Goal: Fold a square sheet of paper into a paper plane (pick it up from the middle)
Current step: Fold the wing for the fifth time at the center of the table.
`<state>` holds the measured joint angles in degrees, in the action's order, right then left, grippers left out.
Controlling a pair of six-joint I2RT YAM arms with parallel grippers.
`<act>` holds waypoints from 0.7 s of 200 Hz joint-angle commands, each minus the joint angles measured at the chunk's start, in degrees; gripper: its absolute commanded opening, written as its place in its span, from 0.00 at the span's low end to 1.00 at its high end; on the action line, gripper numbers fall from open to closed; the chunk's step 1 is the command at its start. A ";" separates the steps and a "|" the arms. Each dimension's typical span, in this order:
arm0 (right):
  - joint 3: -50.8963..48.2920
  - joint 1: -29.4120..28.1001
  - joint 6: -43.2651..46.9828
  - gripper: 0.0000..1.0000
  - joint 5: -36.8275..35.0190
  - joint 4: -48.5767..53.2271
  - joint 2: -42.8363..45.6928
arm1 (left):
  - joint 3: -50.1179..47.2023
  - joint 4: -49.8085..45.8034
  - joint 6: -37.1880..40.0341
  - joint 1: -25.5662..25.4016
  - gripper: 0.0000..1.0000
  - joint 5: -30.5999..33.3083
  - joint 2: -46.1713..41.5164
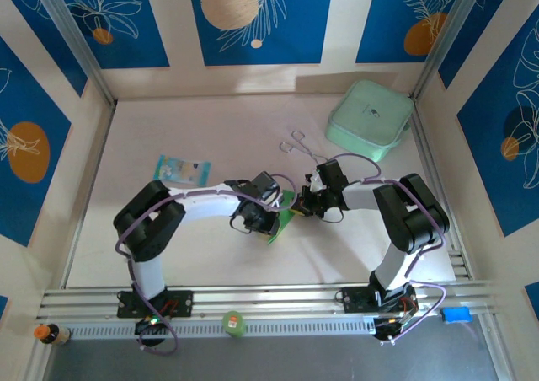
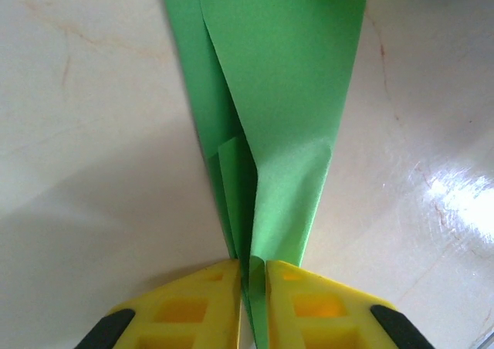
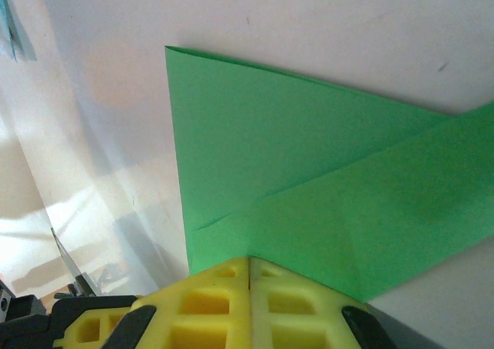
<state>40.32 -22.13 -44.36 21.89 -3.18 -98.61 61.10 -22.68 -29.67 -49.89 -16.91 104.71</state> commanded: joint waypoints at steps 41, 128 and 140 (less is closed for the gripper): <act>-1.07 0.86 0.61 0.02 -4.03 4.93 -2.64 | -6.02 -1.50 -1.70 -1.71 0.07 -3.20 -1.46; -0.94 1.10 0.55 0.02 -4.22 5.29 -2.71 | -11.65 0.98 -6.16 -1.80 0.10 -1.52 -9.43; -0.96 1.12 0.51 0.02 -4.16 5.21 -2.60 | -11.27 0.90 -6.62 -1.75 0.09 0.14 -11.37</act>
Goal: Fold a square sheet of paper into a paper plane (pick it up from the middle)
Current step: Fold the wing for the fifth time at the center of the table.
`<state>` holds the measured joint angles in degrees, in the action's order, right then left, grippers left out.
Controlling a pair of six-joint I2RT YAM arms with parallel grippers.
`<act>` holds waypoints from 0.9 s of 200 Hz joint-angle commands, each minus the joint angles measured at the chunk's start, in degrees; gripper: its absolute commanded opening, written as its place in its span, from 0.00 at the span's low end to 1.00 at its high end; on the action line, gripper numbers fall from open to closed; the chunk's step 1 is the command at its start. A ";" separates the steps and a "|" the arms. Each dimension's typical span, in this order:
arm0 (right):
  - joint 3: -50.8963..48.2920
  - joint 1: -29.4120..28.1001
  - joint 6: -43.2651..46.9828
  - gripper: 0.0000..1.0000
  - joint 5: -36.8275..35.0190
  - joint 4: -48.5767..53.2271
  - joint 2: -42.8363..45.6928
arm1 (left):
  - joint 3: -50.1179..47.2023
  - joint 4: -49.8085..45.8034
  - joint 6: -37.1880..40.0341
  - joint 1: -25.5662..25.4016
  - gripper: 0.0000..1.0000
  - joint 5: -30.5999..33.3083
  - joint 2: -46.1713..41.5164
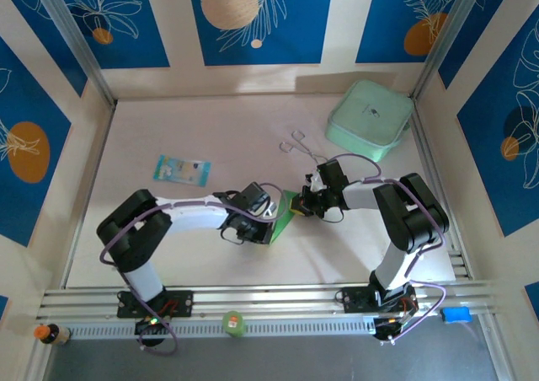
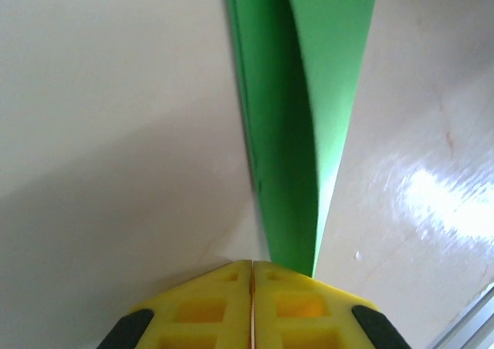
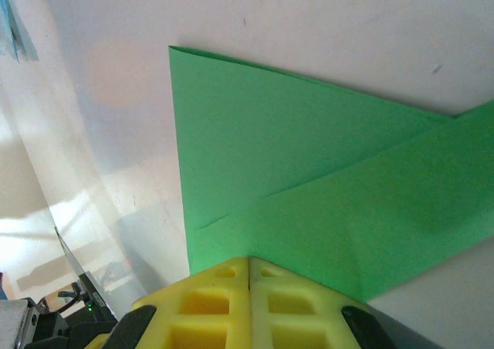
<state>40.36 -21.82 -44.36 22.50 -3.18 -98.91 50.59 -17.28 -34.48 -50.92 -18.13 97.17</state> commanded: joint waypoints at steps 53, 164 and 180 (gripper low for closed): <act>-1.08 0.82 0.57 0.02 -4.62 5.27 -2.29 | 4.18 2.91 -2.83 -0.34 0.03 -1.02 -5.59; -1.34 0.99 0.69 0.02 -4.13 5.01 -2.61 | 8.82 15.96 -4.42 2.92 0.01 -13.42 10.95; -1.47 1.17 0.78 0.02 -4.30 5.11 -2.51 | 7.81 15.20 -3.63 3.26 0.01 -13.01 11.17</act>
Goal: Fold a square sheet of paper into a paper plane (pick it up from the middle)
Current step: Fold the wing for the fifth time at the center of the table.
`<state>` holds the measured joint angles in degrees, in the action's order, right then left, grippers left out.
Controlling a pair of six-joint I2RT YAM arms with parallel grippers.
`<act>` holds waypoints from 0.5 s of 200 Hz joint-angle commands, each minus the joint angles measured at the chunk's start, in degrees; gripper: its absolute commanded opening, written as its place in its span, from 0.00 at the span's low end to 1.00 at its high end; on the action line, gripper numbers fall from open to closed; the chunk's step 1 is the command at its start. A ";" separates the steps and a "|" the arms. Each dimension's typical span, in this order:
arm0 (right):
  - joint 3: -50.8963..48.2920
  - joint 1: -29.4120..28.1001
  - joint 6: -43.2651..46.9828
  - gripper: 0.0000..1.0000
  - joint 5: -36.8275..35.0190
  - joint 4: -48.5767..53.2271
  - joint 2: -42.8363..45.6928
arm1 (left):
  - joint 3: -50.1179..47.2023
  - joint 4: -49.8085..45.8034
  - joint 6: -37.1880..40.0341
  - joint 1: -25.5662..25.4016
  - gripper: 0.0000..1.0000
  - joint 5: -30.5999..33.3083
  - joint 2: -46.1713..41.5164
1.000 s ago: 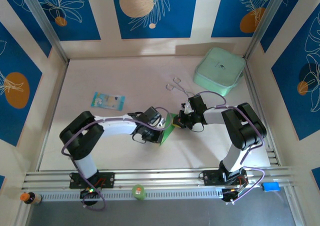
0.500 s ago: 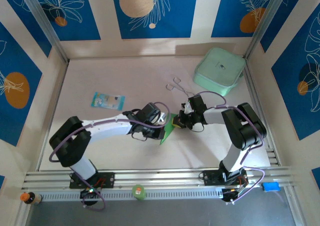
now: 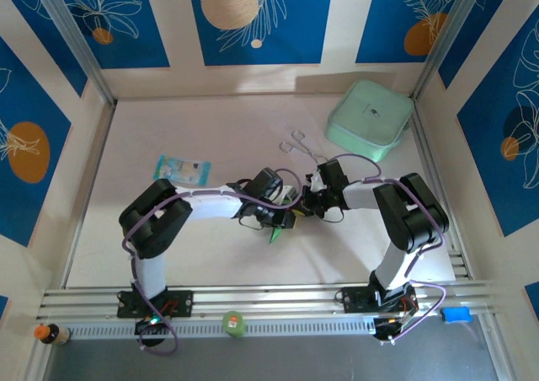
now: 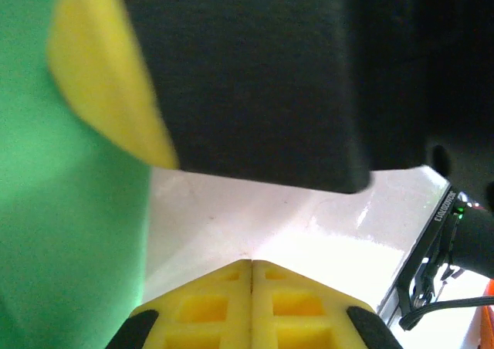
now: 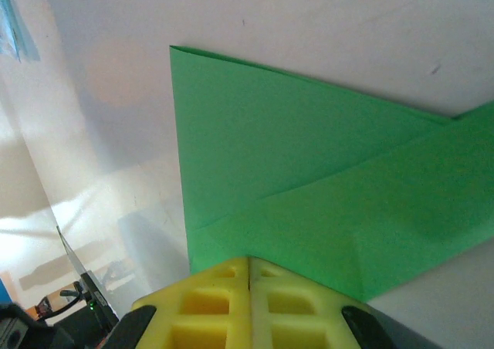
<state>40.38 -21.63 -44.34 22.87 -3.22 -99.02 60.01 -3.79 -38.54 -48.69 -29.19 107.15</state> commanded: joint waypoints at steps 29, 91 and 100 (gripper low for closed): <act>-1.56 1.23 0.91 0.02 -4.63 5.24 -2.58 | -4.94 2.28 0.86 1.62 0.01 -0.69 0.43; -1.80 1.59 1.28 0.02 -4.77 5.33 -2.89 | -10.07 3.00 0.88 2.63 0.02 0.83 -1.89; -1.80 1.59 1.27 0.02 -4.77 5.33 -2.93 | -10.88 3.38 0.57 2.77 0.02 0.86 -2.35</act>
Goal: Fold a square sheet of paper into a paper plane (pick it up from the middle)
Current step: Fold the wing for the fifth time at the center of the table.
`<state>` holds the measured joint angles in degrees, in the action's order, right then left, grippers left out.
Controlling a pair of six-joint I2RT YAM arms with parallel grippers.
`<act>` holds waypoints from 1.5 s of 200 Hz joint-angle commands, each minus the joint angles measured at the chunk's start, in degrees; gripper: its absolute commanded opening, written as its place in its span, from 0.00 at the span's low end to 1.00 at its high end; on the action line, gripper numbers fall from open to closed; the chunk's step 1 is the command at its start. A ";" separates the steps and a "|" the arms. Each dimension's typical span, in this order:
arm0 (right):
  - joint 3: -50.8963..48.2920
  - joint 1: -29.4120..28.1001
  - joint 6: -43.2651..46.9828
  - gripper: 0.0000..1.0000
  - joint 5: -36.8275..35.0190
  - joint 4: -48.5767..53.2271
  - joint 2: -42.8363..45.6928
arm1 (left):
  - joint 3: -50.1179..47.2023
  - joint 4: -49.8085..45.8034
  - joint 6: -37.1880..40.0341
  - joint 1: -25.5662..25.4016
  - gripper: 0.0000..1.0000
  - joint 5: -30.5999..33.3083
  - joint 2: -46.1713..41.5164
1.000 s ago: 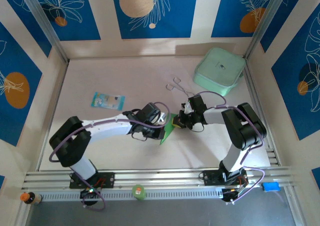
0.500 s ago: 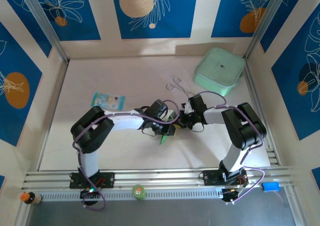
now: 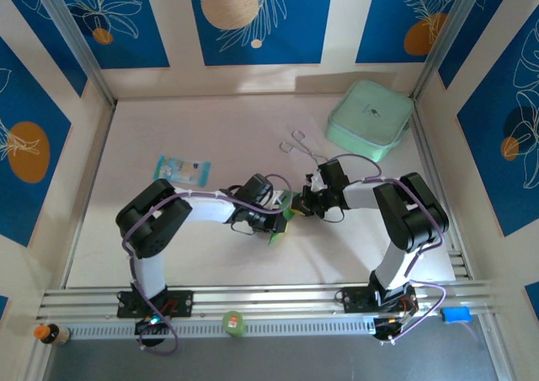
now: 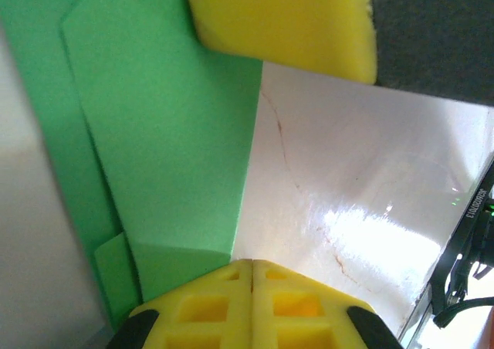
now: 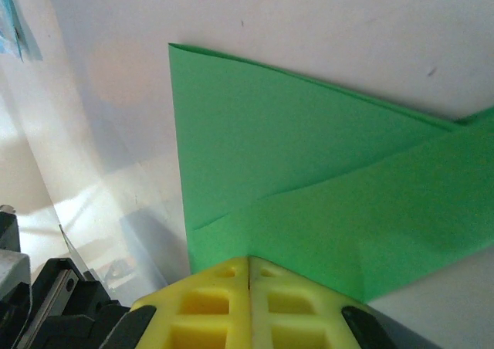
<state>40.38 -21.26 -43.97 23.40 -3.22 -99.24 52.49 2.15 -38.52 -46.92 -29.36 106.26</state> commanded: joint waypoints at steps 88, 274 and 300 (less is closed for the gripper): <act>-1.54 1.48 1.07 0.02 -5.12 5.51 -2.67 | -12.25 -3.00 -1.94 1.30 0.01 3.89 -8.29; -1.37 1.47 1.16 0.01 -5.12 6.33 -1.75 | 0.24 -3.65 -1.45 -2.60 0.00 -5.80 -2.92; -1.28 1.56 1.29 0.02 -5.20 6.57 -1.66 | -0.56 -8.79 0.96 -2.32 0.00 -3.09 -2.83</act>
<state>40.38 -20.62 -43.57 23.81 -3.18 -99.33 51.46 -0.32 -40.86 -49.30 -33.41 102.72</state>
